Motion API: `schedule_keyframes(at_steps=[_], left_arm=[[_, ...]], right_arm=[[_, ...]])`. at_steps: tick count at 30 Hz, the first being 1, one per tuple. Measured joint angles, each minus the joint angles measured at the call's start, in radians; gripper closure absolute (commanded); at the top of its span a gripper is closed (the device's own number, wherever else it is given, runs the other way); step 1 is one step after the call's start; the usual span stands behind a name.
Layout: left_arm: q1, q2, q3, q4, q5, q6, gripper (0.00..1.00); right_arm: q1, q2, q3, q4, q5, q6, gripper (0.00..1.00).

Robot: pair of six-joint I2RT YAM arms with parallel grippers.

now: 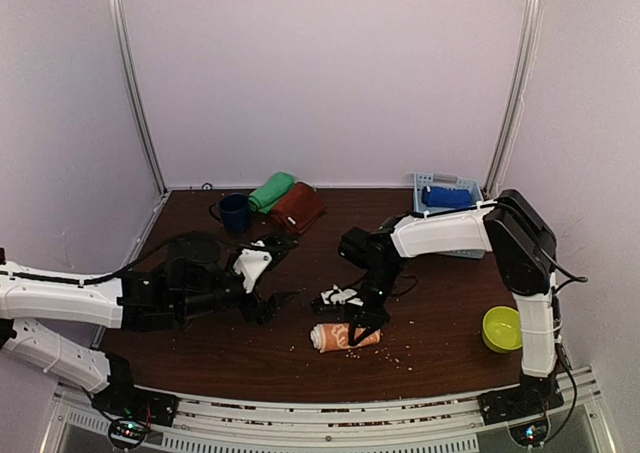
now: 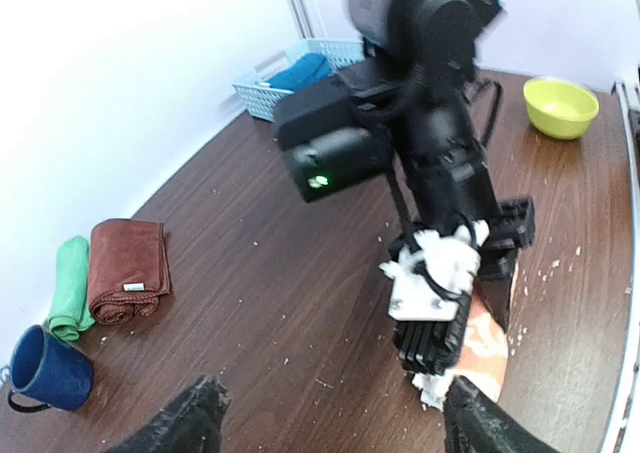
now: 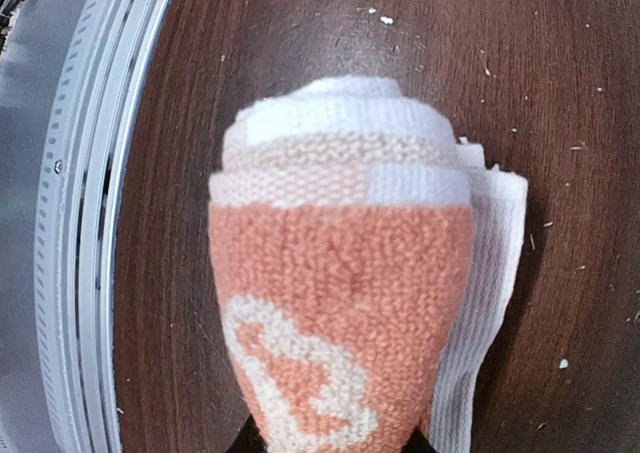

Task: Roll the towels
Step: Roll the towel at the center of the board.

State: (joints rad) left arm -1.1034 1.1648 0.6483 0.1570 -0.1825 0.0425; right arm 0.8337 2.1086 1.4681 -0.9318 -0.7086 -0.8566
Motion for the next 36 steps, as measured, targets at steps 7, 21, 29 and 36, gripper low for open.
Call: schedule_keyframes(at_steps=[7,21,29,36], left_arm=[[-0.24,0.135,0.069,-0.019,-0.068,0.152,0.32],[-0.306,0.541,0.273,-0.137,-0.196,0.278,0.29],[-0.285,0.657,0.306,-0.148,-0.292,0.282,0.3],[-0.236,0.694,0.31,-0.14,-0.295,0.281,0.45]], right_arm=[[-0.016,0.064,0.084,-0.098,-0.045,0.0,0.77],[-0.016,0.083,0.101,-0.143,-0.071,0.017,0.77],[-0.016,0.085,0.101,-0.146,-0.078,0.018,0.76],[-0.016,0.084,0.101,-0.145,-0.079,0.022,0.71]])
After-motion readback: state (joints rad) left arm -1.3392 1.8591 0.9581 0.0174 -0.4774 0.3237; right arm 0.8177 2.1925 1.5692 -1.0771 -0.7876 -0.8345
